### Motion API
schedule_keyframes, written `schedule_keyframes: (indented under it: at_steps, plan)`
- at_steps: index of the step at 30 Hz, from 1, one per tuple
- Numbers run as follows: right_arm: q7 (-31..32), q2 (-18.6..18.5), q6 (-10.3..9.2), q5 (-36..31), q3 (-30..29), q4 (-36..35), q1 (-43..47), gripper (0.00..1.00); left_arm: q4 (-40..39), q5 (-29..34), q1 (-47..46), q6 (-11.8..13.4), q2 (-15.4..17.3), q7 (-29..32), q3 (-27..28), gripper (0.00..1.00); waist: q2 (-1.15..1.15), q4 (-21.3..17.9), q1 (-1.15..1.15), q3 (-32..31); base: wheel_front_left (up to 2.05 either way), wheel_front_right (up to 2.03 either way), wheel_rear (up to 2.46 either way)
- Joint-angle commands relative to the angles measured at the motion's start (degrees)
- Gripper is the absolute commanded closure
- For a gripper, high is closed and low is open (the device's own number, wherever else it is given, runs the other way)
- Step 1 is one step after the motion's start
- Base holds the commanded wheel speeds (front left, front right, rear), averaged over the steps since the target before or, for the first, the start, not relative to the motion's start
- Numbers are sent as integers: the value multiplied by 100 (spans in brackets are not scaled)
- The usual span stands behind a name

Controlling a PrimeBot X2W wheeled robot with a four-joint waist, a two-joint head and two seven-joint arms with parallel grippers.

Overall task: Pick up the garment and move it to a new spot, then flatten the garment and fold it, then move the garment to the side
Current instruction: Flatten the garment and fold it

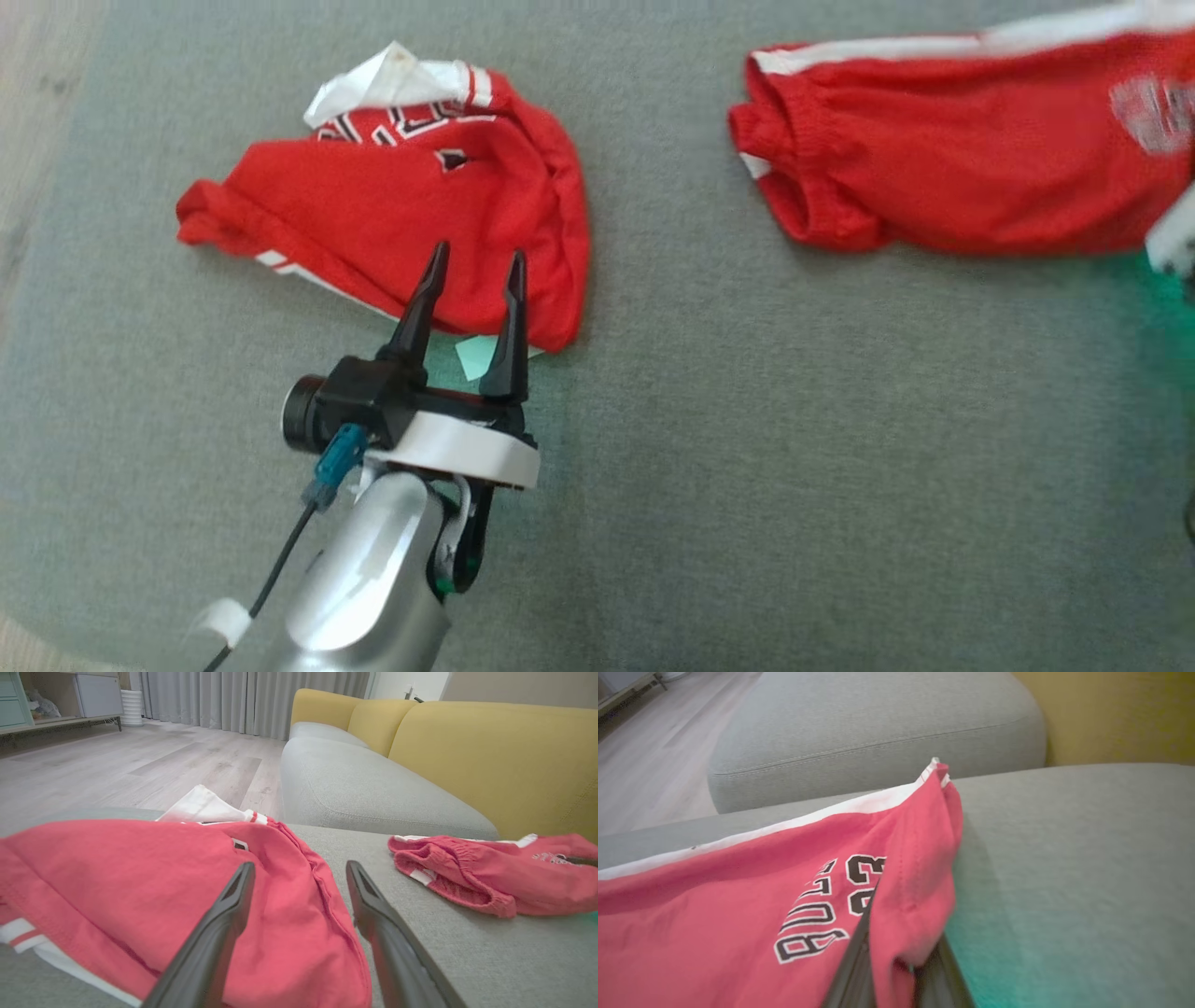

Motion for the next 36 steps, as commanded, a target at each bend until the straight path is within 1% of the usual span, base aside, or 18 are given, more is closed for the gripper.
schedule_keyframes:
  at_steps: [1, 7, 10, 15, 17, 21, 23, 24, 27, 33, 36]
  plan:
    - [-97, -219, -4, 111, 33, -64, 268, 100, -107, 38, 88, -3, 51, -38, 230, 0, 0, -145, 0, -256, 0, 0, 0]
    - [-237, -548, -4, 125, -352, 256, 715, 100, -69, 73, 232, -38, 51, -38, 315, 0, 0, -285, 0, -555, 0, 0, 0]
    - [-329, -625, -4, 75, -554, 438, 919, 100, -56, 87, 293, -57, 51, -38, 345, 0, 0, -322, 0, -649, 0, 0, 0]
    - [-569, -565, -4, -49, -811, 556, 1013, 100, -59, 103, 392, -91, 51, -38, 395, 0, 0, -347, 0, -711, 0, 0, 0]
    - [-716, -448, -4, -104, -814, 487, 983, 100, -42, 119, 417, -110, 51, -38, 404, 0, 0, -343, 0, -728, 0, 0, 0]
    - [-986, -186, -4, -237, -687, 277, 925, 100, 19, 158, 448, -141, 51, -38, 439, 0, 0, -319, 0, -835, 0, 0, 0]
    - [-1093, -8, -4, -225, -599, 149, 905, 100, 39, 178, 466, -148, 51, -38, 456, 0, 0, -295, 0, -925, 0, 0, 0]
    - [-1185, 151, -4, -203, -488, 16, 908, 100, 53, 190, 493, -152, 51, -38, 470, 0, 0, -266, 0, -1026, 0, 0, 0]
    - [-1267, 379, -4, -95, -261, -218, 936, 100, 69, 197, 535, -167, 51, -38, 481, 0, 0, -204, 0, -1148, 0, 0, 0]
    - [-1218, 648, -4, 218, 341, -652, 1064, 100, 82, 189, 635, -190, 51, -38, 505, 0, 0, -8, 0, -1305, 0, 0, 0]
    - [-1154, 703, -4, 355, 691, -809, 1138, 100, 85, 173, 677, -198, 51, -38, 507, 0, 0, 98, 0, -1331, 0, 0, 0]
